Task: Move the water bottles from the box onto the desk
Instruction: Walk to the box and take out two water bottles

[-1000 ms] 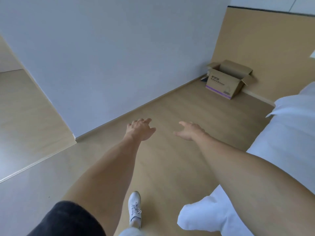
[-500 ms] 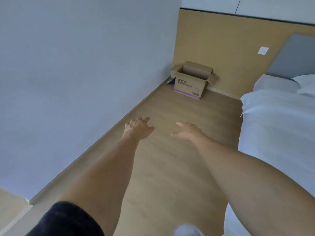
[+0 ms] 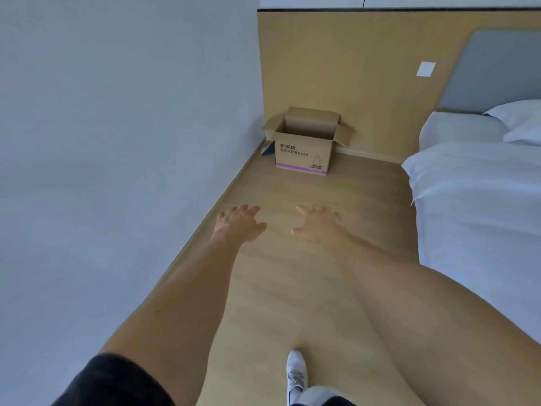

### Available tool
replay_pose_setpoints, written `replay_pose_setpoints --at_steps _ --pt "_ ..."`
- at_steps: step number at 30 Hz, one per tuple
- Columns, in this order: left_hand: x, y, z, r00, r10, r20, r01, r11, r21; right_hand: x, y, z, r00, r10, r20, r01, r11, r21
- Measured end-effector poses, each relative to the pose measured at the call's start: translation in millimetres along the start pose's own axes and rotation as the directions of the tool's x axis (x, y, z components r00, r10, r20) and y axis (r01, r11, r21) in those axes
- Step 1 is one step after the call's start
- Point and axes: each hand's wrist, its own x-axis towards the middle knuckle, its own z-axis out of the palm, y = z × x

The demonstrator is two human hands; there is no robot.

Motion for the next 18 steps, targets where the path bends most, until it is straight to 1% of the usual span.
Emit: replay_pose_setpoints --at_steps 8,15,18 --pt "149 36 -53 0.997 0.077 0.002 -0.077 0.997 0.024 131 20 -69 1.0 0.005 0.011 -0.005 1.0 0.021" --pt "257 56 -71 0.991 0.13 0.024 -0.131 0.991 0.03 225 41 -100 0.996 0.079 0.038 -0.08 0.996 0.036" --pt "310 59 -77 0.987 0.159 0.026 -0.16 0.987 0.02 268 47 -111 0.993 0.115 0.023 -0.116 0.993 0.036"
